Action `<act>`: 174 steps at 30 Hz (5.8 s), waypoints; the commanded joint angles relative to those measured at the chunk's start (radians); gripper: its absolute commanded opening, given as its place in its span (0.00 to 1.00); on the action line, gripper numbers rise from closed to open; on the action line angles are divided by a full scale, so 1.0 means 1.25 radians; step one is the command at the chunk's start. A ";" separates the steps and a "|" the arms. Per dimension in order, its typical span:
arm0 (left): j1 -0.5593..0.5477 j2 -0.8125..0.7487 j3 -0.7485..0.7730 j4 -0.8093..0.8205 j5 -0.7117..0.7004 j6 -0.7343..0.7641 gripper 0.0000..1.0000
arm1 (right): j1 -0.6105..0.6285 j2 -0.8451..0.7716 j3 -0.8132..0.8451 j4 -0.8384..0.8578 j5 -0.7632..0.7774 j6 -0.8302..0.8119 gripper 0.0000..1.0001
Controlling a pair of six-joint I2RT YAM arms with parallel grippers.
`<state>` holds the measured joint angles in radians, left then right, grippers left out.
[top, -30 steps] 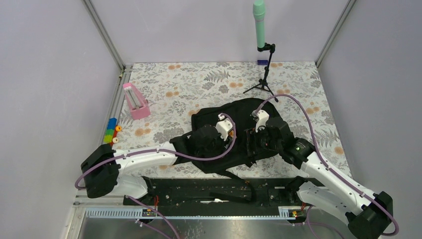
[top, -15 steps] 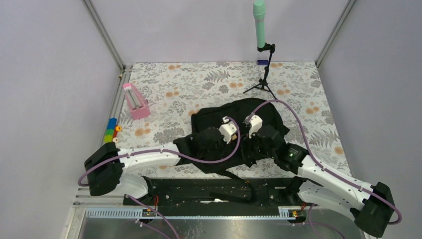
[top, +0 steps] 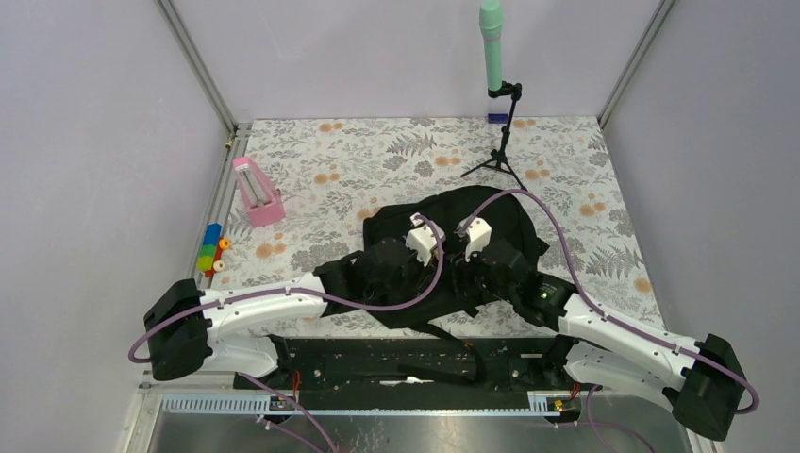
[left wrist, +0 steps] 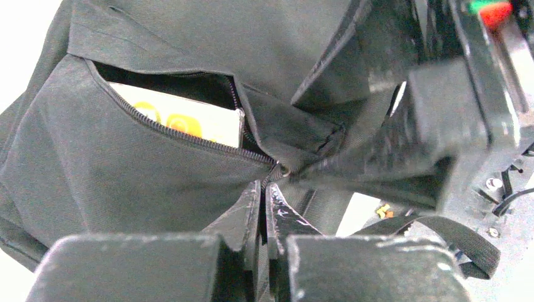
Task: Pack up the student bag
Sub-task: Zip the student bag at the center of the board, then reset both arms
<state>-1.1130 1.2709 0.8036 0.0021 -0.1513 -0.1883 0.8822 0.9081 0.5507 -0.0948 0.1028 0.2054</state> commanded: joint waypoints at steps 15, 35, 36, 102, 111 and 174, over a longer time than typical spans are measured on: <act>0.019 0.008 0.112 0.033 -0.202 0.093 0.00 | 0.016 -0.030 0.015 -0.050 0.017 0.011 0.00; 0.148 0.073 0.212 0.000 -0.077 0.100 0.00 | 0.020 -0.068 0.001 -0.130 -0.070 0.045 0.00; 0.152 0.079 0.219 0.000 -0.077 0.104 0.00 | 0.021 -0.070 0.003 -0.135 -0.071 0.046 0.00; 0.255 0.102 0.182 0.000 0.163 -0.001 0.00 | 0.070 0.066 0.142 -0.107 0.088 0.109 0.00; 0.309 0.174 0.265 -0.066 0.158 -0.002 0.00 | 0.129 0.051 0.107 -0.134 0.100 0.142 0.00; 0.414 0.171 0.308 0.023 0.180 -0.058 0.85 | 0.039 -0.042 0.182 -0.240 0.115 0.178 1.00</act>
<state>-0.5915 1.6009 1.2091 -0.0841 0.1604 -0.1997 1.0607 0.8478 0.7094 -0.3561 0.3611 0.4496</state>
